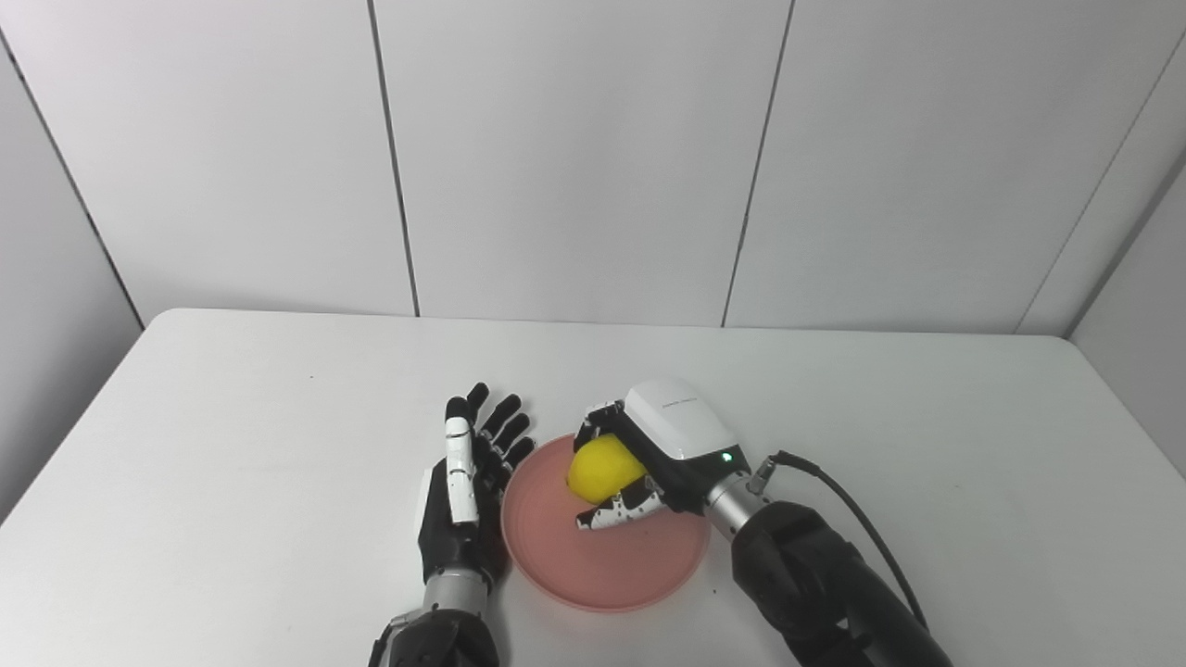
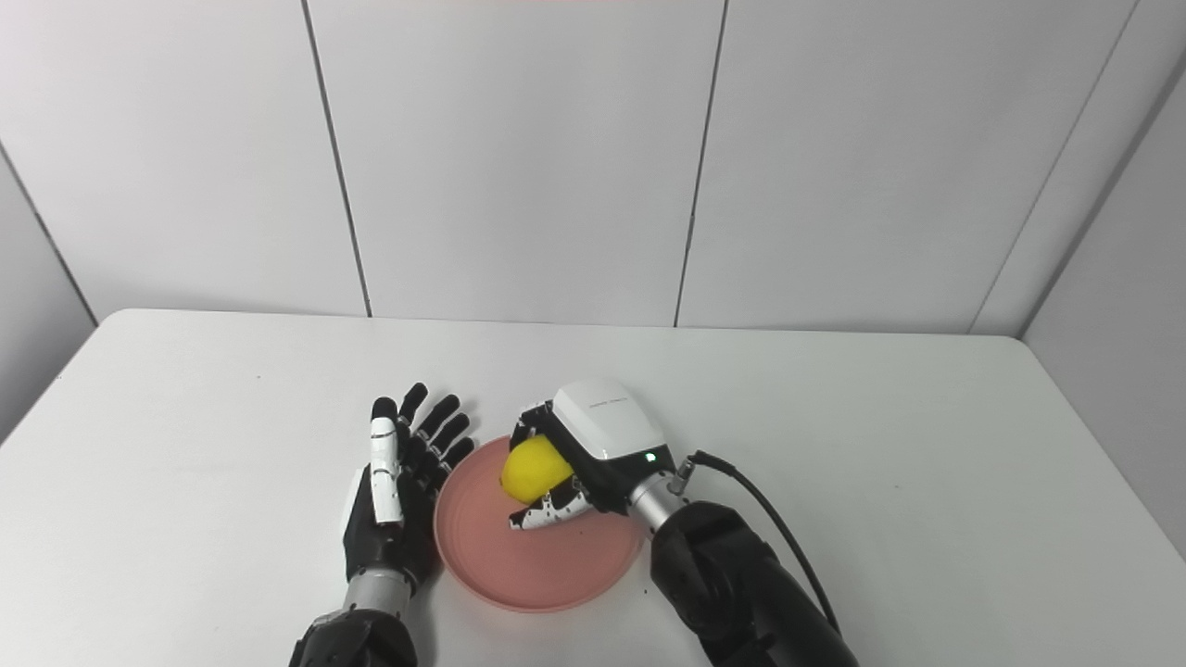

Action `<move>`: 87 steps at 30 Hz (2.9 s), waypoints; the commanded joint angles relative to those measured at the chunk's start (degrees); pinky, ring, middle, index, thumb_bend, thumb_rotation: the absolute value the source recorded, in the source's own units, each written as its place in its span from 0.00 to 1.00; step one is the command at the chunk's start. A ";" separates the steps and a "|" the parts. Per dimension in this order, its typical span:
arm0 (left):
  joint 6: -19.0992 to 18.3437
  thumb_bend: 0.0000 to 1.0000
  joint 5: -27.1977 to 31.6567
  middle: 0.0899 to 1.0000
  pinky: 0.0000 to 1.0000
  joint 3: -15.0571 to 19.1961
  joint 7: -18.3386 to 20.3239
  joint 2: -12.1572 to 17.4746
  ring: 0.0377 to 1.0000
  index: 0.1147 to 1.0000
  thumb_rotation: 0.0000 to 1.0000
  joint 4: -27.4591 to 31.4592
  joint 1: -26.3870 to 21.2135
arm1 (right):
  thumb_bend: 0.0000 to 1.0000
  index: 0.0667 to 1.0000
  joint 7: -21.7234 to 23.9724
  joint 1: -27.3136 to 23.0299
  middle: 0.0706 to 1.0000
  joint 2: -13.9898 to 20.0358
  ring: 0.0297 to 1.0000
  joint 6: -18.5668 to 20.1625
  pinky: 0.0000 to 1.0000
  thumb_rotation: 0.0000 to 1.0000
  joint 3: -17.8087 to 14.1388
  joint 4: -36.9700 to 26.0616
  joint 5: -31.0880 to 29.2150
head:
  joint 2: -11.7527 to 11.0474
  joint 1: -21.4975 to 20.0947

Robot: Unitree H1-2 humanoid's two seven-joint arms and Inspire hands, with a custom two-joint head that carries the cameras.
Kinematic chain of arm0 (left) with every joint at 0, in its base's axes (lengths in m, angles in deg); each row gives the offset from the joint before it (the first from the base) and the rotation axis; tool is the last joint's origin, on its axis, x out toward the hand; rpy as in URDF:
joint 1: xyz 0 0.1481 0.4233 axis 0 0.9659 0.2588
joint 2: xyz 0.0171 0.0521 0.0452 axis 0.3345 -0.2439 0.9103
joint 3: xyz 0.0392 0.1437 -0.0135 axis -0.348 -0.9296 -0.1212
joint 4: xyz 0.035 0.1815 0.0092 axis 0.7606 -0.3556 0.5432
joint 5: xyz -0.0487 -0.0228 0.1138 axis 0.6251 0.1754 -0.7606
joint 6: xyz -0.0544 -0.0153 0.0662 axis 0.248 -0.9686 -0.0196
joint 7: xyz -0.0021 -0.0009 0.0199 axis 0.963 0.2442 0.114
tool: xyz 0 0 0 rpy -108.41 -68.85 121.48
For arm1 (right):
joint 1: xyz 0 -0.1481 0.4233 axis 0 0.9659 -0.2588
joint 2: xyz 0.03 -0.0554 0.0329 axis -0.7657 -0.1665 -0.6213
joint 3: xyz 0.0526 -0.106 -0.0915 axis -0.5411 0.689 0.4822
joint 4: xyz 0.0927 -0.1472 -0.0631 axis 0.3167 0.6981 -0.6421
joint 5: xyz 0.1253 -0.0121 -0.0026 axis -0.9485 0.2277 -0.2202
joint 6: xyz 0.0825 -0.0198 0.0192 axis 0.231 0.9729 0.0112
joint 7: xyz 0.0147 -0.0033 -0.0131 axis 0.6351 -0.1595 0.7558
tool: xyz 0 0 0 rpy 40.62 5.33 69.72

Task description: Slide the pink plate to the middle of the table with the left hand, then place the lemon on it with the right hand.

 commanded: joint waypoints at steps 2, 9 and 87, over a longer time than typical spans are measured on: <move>-0.82 0.66 0.13 0.87 0.86 0.08 -1.54 -7.33 0.87 0.91 1.00 -0.98 0.81 | 0.50 0.45 -0.99 -1.27 0.40 -0.63 0.36 -1.30 0.30 0.16 -0.22 -0.82 -0.19 | 0.05 0.02; -1.08 0.65 0.35 0.86 0.85 0.26 -2.07 -7.70 0.86 0.90 0.98 -0.69 0.85 | 0.50 0.49 -0.67 -0.78 0.46 -1.26 0.43 -1.29 0.37 0.47 -0.26 -0.79 -0.48 | 0.09 0.00; 6.49 0.70 -1.55 0.87 0.93 -0.21 1.15 -4.30 0.89 0.92 0.96 -1.81 -0.47 | 0.77 0.69 -21.99 9.47 0.67 -13.49 0.63 -12.48 0.57 1.00 -23.63 1.78 -34.00 | 0.41 0.33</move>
